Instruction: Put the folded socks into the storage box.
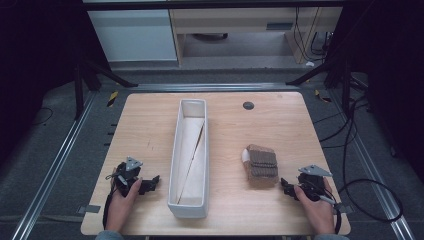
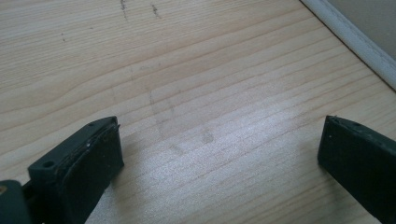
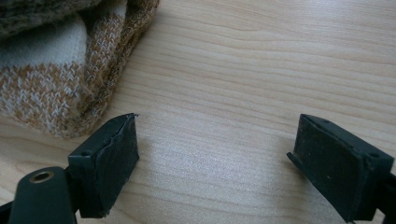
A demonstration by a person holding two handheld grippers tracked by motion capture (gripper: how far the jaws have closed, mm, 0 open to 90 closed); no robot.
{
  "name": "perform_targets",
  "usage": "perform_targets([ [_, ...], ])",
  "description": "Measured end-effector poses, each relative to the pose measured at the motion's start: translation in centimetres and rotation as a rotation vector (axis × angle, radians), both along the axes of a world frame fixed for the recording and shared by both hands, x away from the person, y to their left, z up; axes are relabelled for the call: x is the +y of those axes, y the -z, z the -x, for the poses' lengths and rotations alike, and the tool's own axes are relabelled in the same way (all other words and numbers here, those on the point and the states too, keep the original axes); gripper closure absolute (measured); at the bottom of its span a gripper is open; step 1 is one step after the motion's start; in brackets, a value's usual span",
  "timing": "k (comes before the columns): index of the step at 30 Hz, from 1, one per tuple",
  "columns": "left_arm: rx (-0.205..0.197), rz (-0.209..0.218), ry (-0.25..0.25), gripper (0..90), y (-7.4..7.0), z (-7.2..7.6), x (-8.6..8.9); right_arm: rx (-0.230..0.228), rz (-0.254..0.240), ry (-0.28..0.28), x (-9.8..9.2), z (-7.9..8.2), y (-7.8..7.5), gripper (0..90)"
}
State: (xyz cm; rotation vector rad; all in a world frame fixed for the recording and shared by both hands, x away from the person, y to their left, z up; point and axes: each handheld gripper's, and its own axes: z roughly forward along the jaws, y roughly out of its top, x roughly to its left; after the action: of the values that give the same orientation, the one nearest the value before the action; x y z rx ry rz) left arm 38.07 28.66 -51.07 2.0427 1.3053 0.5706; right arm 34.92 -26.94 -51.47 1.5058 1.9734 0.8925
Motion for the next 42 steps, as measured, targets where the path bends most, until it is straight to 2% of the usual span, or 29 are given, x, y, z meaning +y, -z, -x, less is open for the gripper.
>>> perform_targets([
  [8,0.000,0.000,-0.001,0.0,0.0,0.0,0.0,0.006,-0.003,-0.004,0.1,0.1,0.0,12.5],
  [12,0.000,0.000,-0.003,0.0,0.0,0.0,0.0,0.024,0.023,-0.029,0.2,0.3,-0.4,10.9],
  [18,0.001,-0.003,-0.002,0.0,0.0,0.1,0.0,0.009,0.037,-0.063,0.5,1.7,-2.2,10.3],
  [21,0.001,-0.002,-0.001,0.0,0.0,0.1,0.0,0.002,0.075,-0.095,0.9,2.3,-3.2,9.1],
  [26,0.001,-0.002,-0.002,0.0,0.0,0.1,0.0,0.025,0.079,-0.140,1.2,2.5,-4.4,8.4],
  [30,0.002,-0.005,0.000,0.0,0.0,0.1,0.0,0.064,0.108,-0.210,2.3,2.2,-5.9,9.6],
  [31,0.003,-0.004,0.000,0.0,0.0,0.1,0.0,0.064,0.108,-0.210,2.3,2.2,-5.9,9.6],
  [32,0.002,-0.005,0.000,0.0,0.0,0.1,0.0,0.064,0.124,-0.238,2.9,2.1,-6.8,10.8],
  [34,0.003,-0.005,0.000,0.0,0.0,0.1,0.0,0.066,0.130,-0.252,3.1,2.1,-7.2,11.3],
  [37,0.003,-0.005,0.000,0.0,0.0,0.1,0.0,0.068,0.171,-0.311,4.0,1.7,-8.7,11.7],
  [39,0.003,-0.004,0.000,0.0,0.0,0.1,0.0,0.052,0.176,-0.352,4.4,1.4,-9.4,11.4],
  [42,0.003,-0.005,-0.002,0.0,0.0,0.1,-0.1,0.061,0.177,-0.414,4.7,0.8,-10.3,9.8],
])
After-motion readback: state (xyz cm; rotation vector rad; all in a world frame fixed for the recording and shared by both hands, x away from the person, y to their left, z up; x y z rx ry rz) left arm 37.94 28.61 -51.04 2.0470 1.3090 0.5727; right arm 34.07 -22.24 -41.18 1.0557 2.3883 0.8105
